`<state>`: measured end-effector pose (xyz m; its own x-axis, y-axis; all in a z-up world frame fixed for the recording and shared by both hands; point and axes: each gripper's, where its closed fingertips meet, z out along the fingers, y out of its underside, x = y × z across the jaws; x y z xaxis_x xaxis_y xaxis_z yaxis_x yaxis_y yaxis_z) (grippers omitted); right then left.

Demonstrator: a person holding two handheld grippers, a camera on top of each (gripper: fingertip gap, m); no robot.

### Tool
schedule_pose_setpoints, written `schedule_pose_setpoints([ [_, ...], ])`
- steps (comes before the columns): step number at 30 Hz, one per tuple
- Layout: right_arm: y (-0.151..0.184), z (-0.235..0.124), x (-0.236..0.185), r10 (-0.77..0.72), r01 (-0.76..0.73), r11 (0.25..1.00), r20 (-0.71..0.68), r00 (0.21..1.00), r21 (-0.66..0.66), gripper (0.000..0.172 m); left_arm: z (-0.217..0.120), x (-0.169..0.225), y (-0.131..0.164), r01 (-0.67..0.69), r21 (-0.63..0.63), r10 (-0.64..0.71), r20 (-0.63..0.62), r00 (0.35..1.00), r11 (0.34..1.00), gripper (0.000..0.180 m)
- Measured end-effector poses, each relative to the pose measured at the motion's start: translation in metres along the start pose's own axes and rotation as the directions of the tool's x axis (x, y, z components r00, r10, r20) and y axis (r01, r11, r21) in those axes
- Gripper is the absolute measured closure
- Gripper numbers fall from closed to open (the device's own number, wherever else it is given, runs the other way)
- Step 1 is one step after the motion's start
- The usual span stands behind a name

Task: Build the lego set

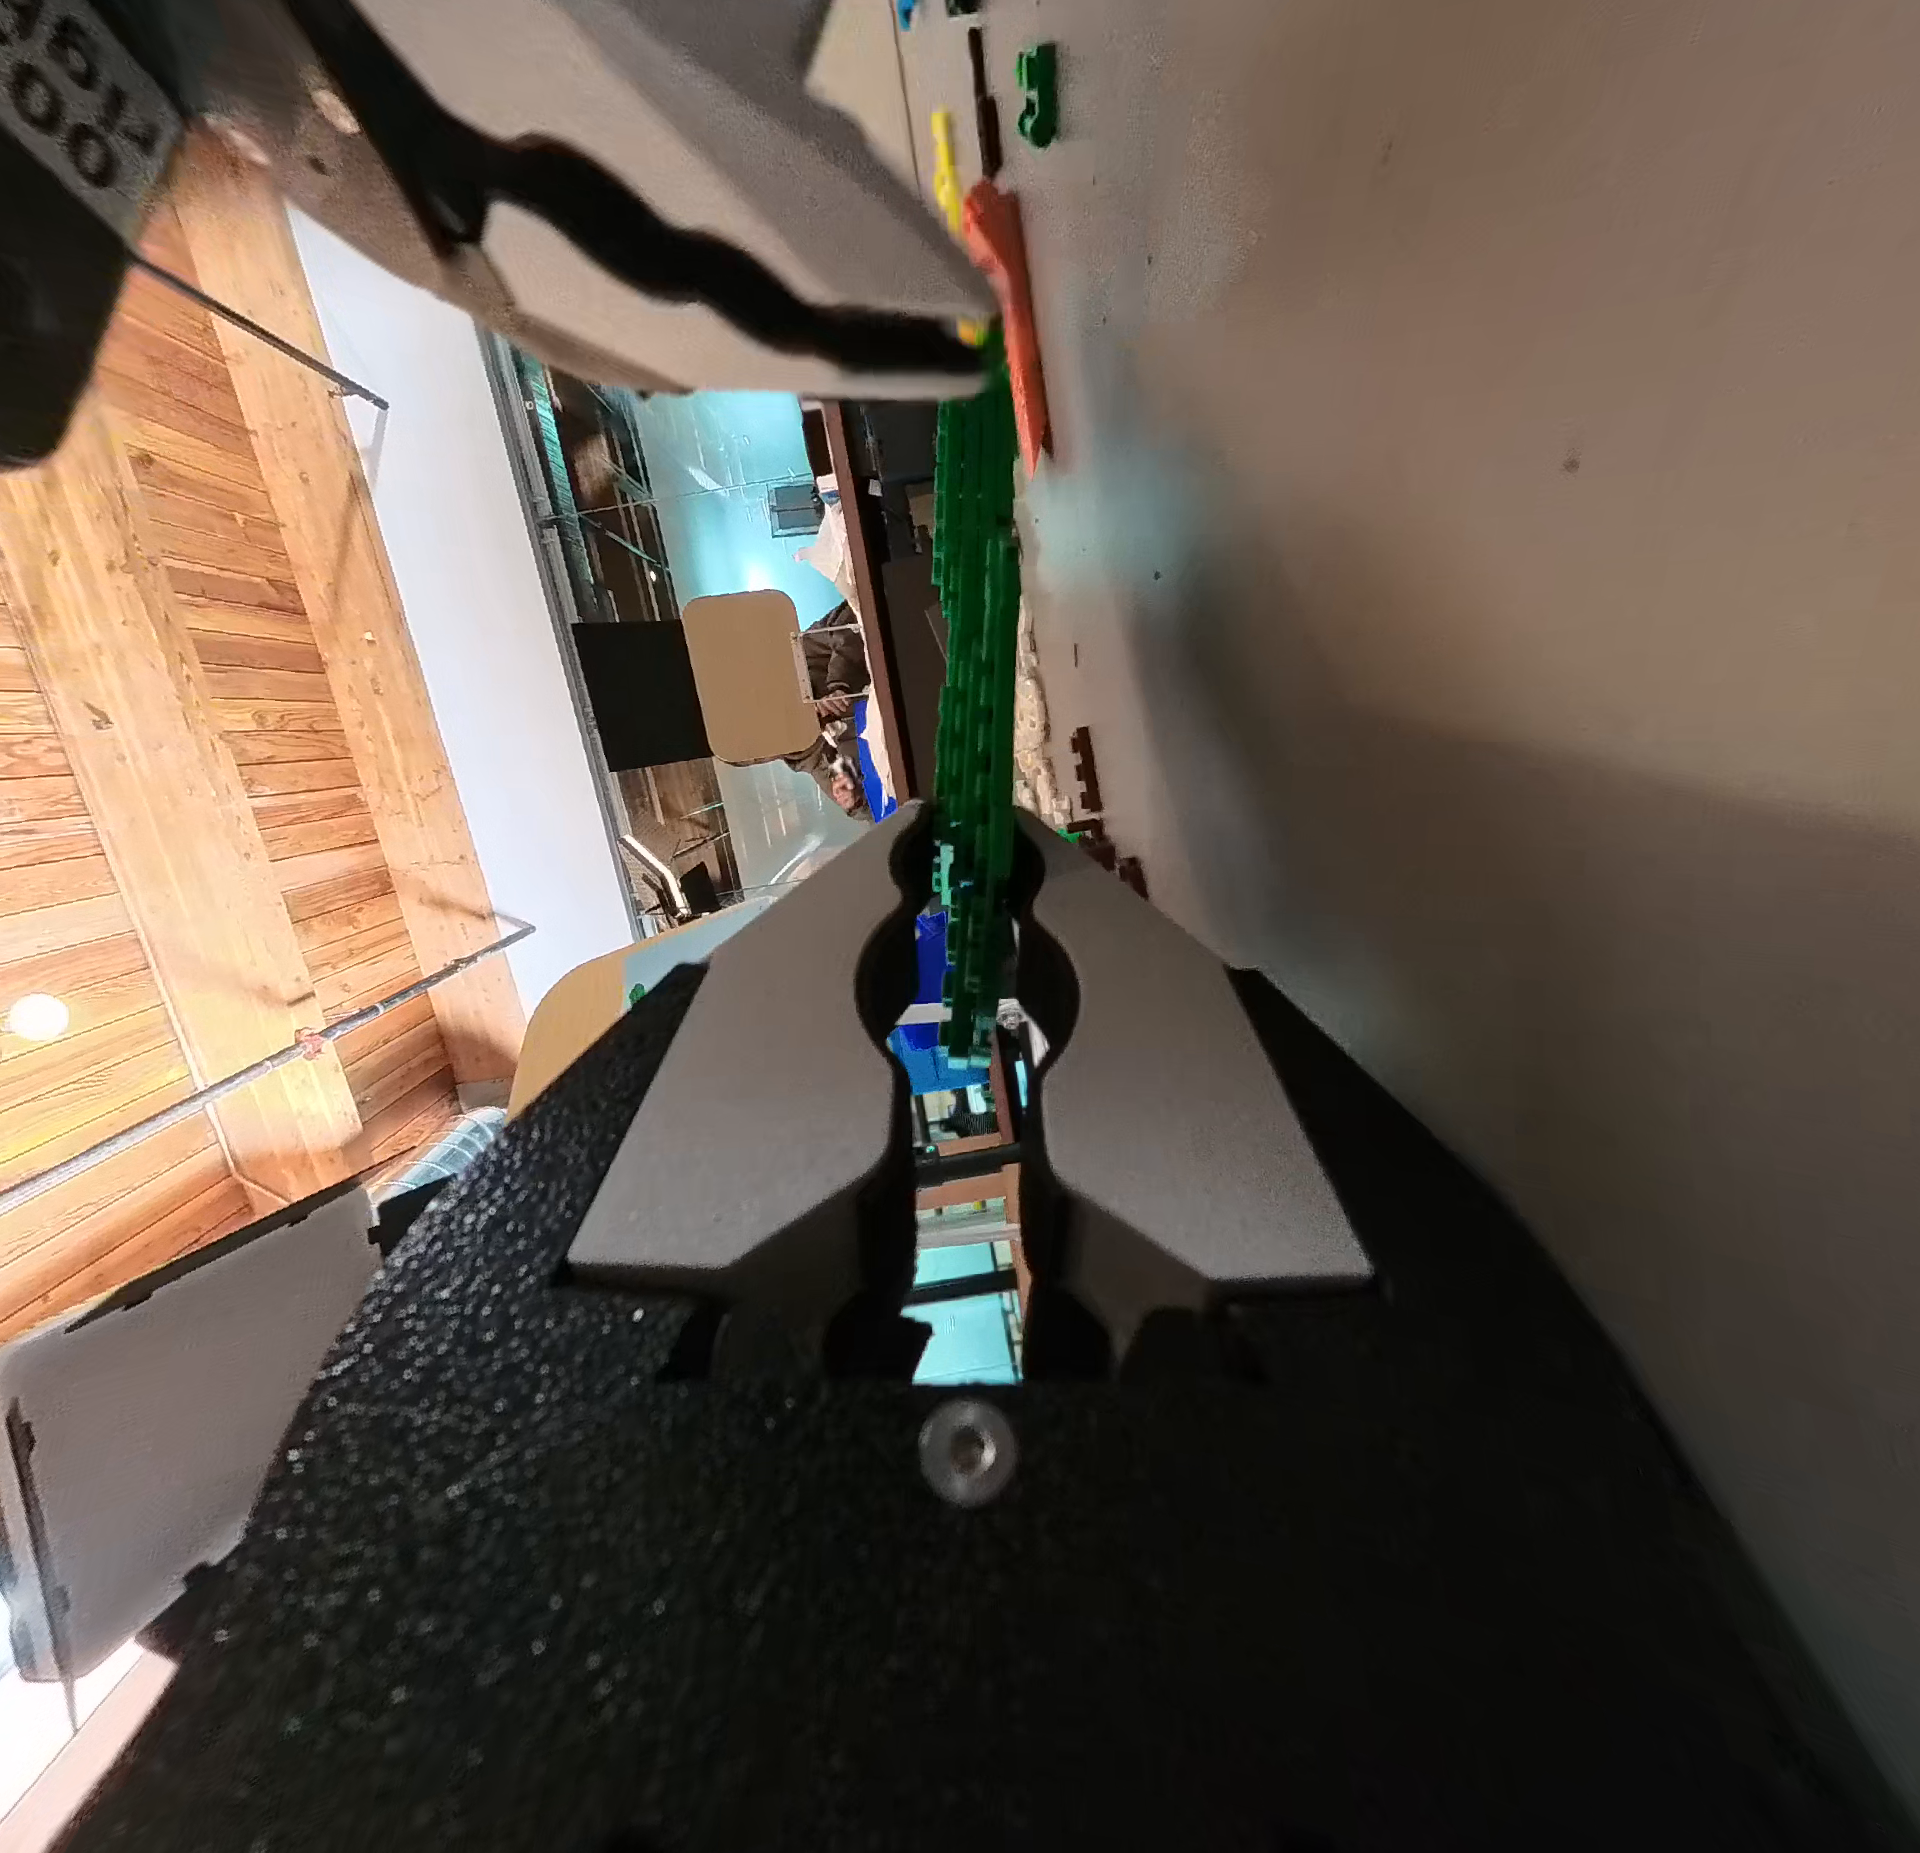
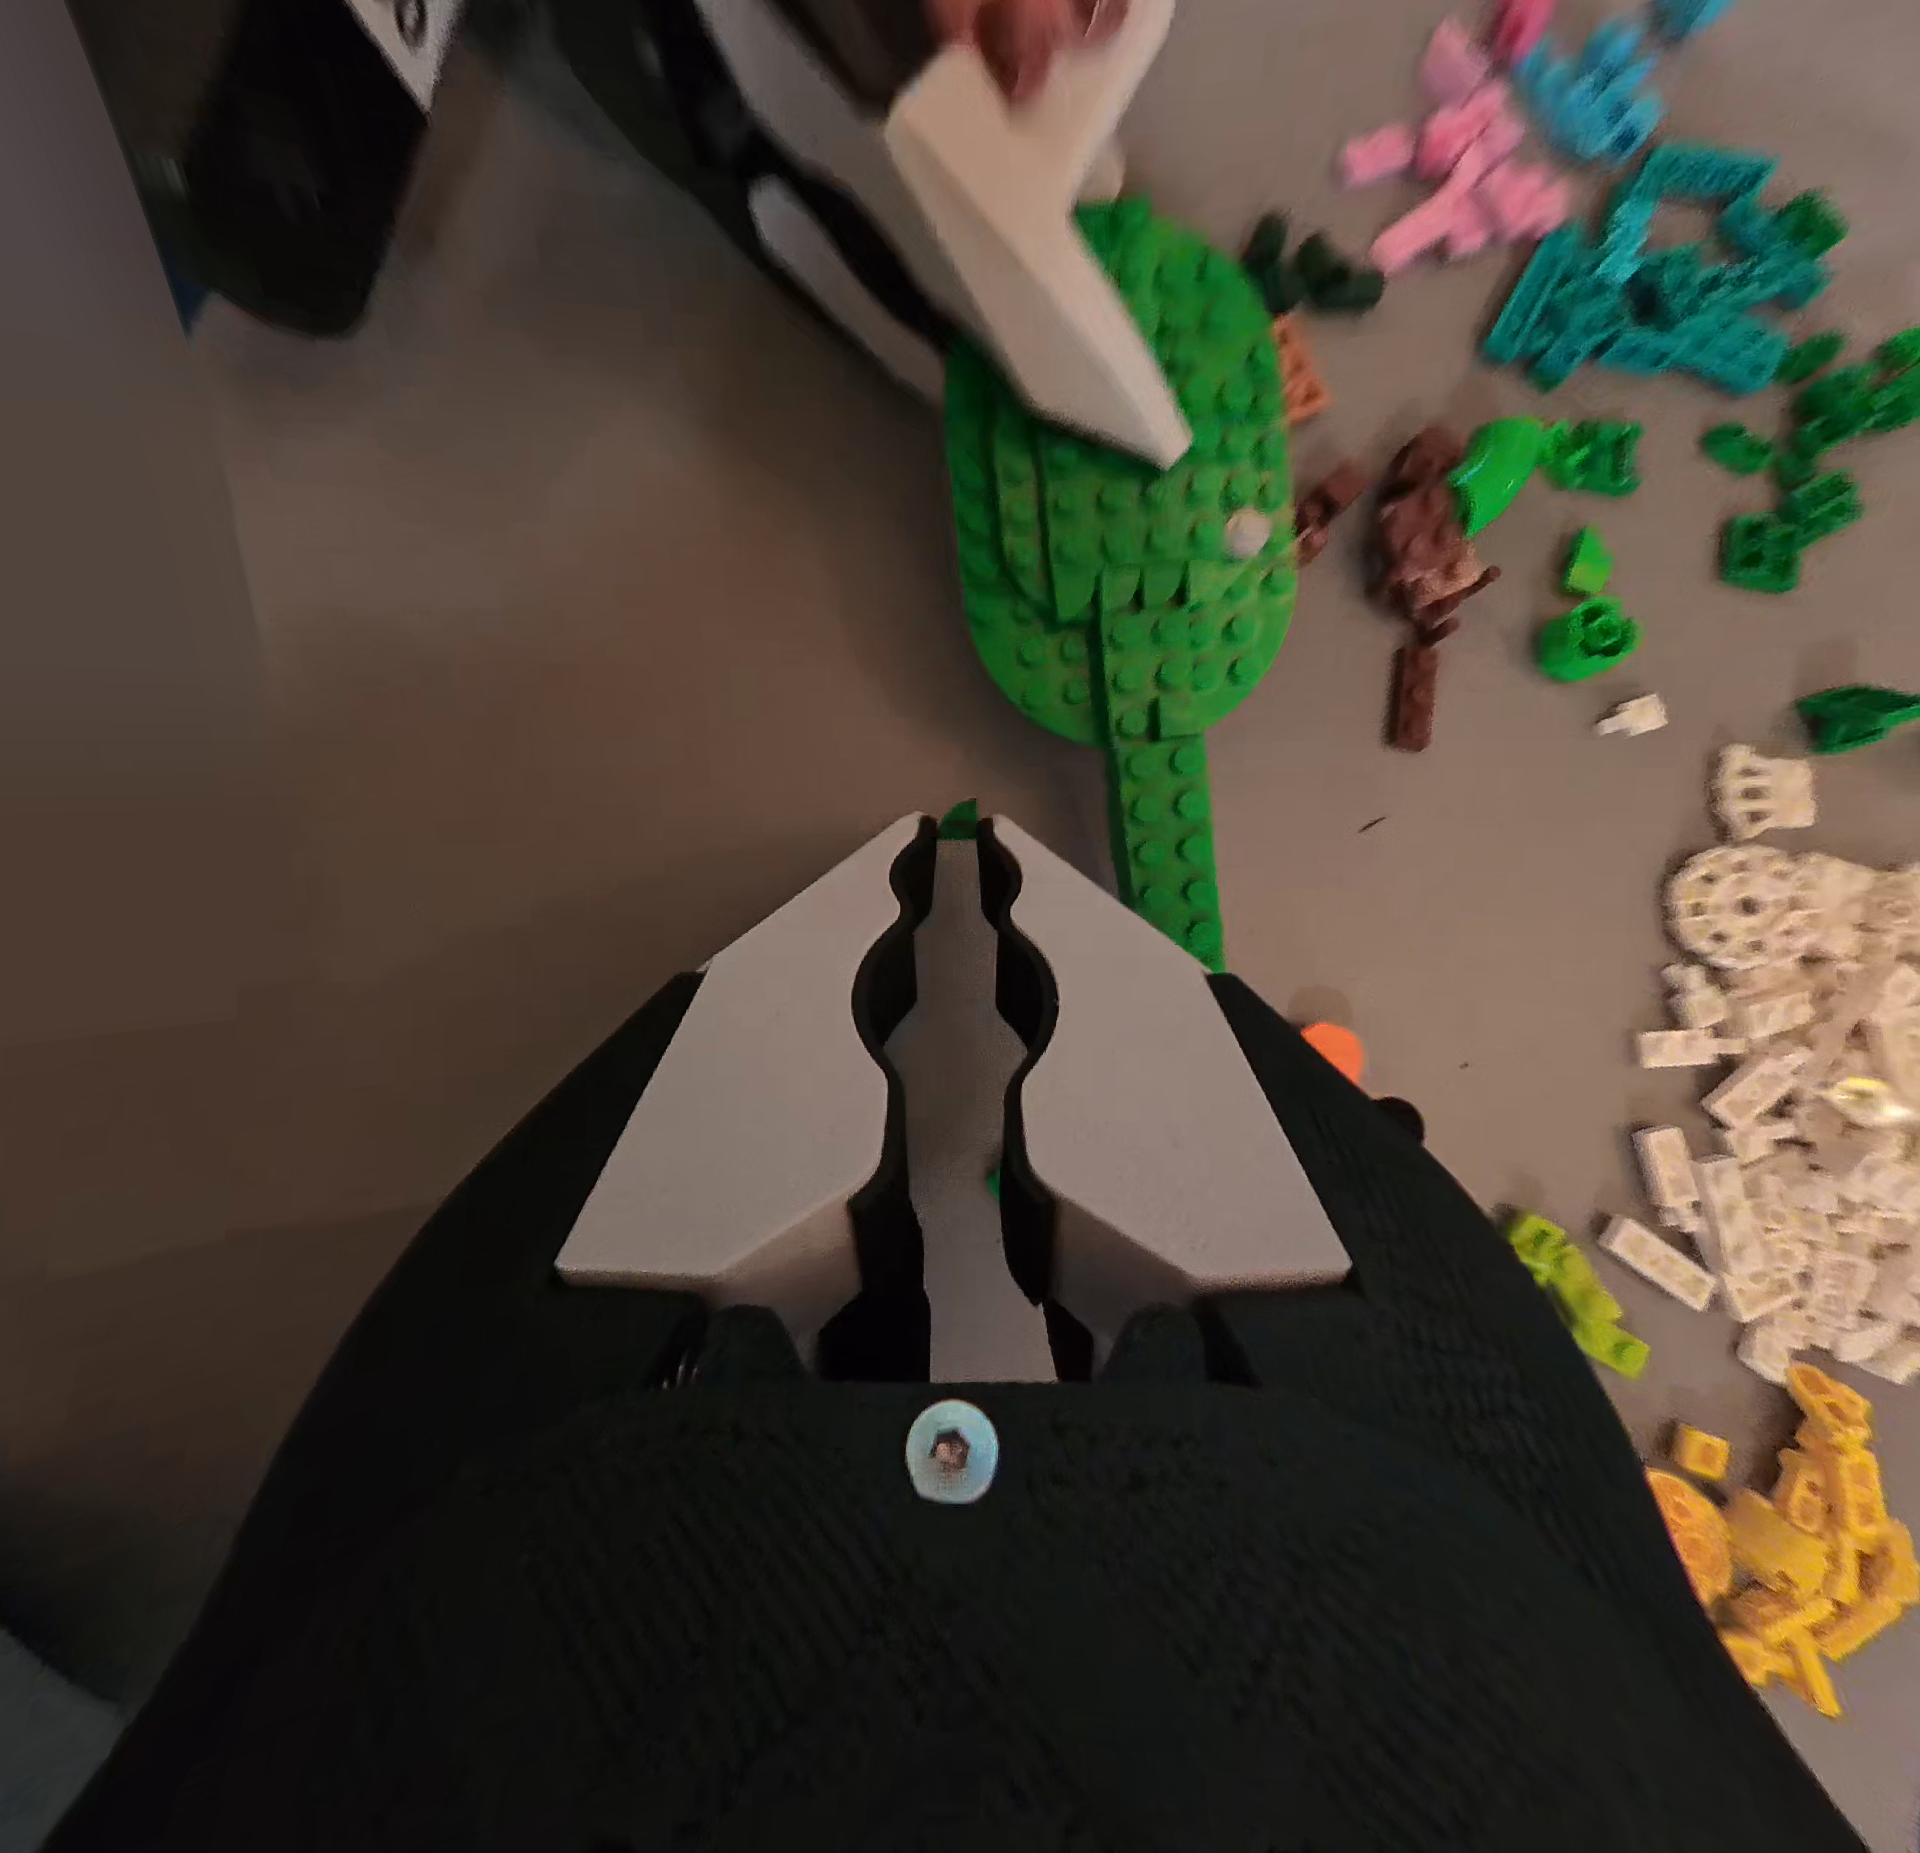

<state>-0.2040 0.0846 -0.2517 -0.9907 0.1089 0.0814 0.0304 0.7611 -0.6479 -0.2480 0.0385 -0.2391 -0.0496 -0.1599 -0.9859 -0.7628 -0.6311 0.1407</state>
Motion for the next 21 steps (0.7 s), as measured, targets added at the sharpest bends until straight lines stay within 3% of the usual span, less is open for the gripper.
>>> schedule_pose_setpoints([
  [3, -0.017, -0.01, 0.016, 0.016, -0.01, 0.999, -0.114, 0.993, 0.051, 0.165, 0.0, -0.001, -0.002, -0.011, -0.004, 0.011, 0.004, 1.0, 1.0, 0.171],
  [7, -0.019, -0.01, 0.027, 0.018, -0.015, 1.0, -0.203, 0.979, 0.017, 0.165, -0.001, -0.002, -0.004, -0.008, -0.003, 0.008, 0.009, 1.0, 1.0, 0.171],
  [21, -0.015, 0.001, 0.026, -0.007, -0.003, 0.999, -0.215, 0.977, -0.047, 0.165, -0.002, -0.003, -0.006, -0.006, 0.004, 0.006, 0.015, 1.0, 1.0, 0.171],
])
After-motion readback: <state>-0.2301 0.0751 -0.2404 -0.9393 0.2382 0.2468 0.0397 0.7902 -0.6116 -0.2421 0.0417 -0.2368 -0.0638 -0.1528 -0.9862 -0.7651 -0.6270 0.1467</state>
